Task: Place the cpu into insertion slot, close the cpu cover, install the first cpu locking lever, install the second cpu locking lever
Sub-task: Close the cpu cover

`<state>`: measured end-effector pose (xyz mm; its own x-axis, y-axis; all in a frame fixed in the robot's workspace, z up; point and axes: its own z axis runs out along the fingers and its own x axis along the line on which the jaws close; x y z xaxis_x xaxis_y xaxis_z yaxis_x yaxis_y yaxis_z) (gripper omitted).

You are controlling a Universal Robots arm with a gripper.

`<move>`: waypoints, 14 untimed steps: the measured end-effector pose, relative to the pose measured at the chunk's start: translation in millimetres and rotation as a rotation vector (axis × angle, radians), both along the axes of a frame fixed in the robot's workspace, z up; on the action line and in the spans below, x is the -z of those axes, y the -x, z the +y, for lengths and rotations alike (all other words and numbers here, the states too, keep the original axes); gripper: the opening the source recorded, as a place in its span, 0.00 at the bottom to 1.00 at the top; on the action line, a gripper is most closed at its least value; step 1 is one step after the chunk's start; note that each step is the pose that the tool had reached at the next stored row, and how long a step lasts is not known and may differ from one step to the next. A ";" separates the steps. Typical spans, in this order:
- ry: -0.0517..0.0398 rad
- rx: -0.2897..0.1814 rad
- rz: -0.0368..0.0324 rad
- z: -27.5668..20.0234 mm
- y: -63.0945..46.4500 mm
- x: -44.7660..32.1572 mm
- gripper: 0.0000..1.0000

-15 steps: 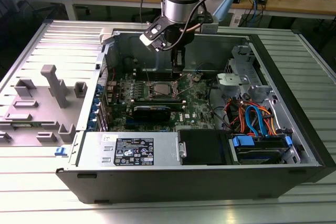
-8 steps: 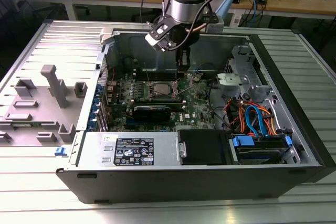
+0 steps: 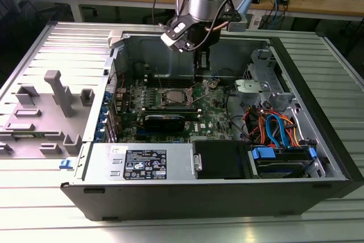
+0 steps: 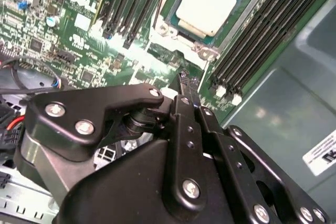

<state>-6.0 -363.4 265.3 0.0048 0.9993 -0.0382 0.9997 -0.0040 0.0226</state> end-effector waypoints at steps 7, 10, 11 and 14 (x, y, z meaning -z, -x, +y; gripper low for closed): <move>0.0002 0.000 0.0029 0.0 -20.4 -0.1 0.11; 0.0002 0.000 0.0046 0.0 -28.8 -0.1 0.11; 0.0001 0.000 0.0050 0.0 -31.4 -0.1 0.11; 0.0003 0.000 0.0058 0.0 -38.0 -0.2 0.11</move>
